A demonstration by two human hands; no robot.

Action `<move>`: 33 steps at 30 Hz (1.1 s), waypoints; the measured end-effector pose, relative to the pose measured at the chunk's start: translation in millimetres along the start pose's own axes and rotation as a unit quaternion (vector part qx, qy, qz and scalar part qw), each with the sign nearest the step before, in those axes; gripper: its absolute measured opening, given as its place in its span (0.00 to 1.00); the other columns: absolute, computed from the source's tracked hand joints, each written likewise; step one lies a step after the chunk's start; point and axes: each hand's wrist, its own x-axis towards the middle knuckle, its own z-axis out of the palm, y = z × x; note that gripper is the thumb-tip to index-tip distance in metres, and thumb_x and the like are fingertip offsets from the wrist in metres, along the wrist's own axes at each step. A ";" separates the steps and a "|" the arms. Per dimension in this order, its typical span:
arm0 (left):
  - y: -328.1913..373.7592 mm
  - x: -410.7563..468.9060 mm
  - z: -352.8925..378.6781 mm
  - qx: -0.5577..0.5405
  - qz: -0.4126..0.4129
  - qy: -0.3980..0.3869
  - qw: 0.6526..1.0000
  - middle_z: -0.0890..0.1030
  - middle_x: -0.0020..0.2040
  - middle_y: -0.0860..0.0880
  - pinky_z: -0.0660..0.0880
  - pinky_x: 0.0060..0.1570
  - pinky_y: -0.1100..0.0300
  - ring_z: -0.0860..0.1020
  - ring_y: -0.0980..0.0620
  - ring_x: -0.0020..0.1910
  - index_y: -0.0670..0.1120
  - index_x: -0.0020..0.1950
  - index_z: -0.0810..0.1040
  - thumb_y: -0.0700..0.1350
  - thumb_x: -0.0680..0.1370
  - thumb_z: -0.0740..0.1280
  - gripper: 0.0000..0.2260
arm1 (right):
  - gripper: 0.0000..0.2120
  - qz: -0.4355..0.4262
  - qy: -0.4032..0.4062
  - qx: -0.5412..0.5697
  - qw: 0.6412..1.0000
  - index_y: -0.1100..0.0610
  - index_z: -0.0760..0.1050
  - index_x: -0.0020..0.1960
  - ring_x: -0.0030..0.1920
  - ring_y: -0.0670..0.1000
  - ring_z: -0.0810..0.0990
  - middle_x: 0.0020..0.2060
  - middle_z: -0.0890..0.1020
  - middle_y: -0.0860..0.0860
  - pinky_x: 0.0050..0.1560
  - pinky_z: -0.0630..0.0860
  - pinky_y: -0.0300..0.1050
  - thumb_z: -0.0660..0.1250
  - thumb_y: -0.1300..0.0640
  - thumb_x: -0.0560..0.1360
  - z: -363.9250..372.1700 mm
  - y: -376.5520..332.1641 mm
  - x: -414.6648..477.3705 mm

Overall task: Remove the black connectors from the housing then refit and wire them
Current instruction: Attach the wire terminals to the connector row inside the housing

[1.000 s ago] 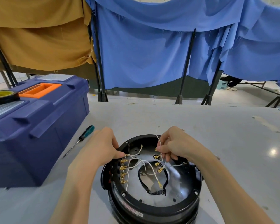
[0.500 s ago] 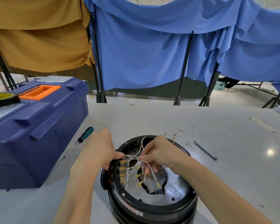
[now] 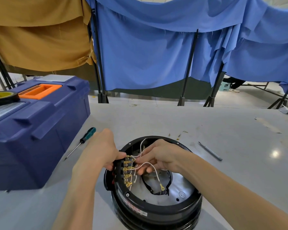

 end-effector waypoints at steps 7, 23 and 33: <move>-1.0 0.1 -0.1 -0.005 -0.001 -0.008 1.000 0.84 0.37 0.41 0.82 0.44 0.50 0.84 0.46 0.32 0.39 0.48 0.77 0.50 0.71 0.76 0.17 | 0.03 -0.007 0.033 0.054 0.998 0.70 0.77 0.47 0.32 0.56 0.84 0.32 0.82 0.63 0.31 0.79 0.39 0.67 0.73 0.74 0.7 5.5 -2.1; 2.4 -2.0 0.2 0.009 0.003 -0.010 1.000 0.83 0.40 0.41 0.82 0.45 0.51 0.84 0.47 0.33 0.39 0.48 0.78 0.50 0.71 0.75 0.16 | 0.06 0.072 0.042 0.158 0.984 0.73 0.74 0.48 0.32 0.63 0.84 0.34 0.82 0.68 0.28 0.80 0.42 0.60 0.76 0.74 0.3 12.2 2.8; 1.4 -2.0 1.1 -0.003 0.005 -0.010 1.000 0.82 0.43 0.40 0.82 0.44 0.49 0.84 0.45 0.34 0.39 0.49 0.77 0.49 0.71 0.76 0.17 | 0.03 0.038 0.040 0.099 0.994 0.71 0.78 0.46 0.32 0.55 0.85 0.34 0.83 0.62 0.30 0.80 0.38 0.68 0.72 0.73 2.1 6.6 6.7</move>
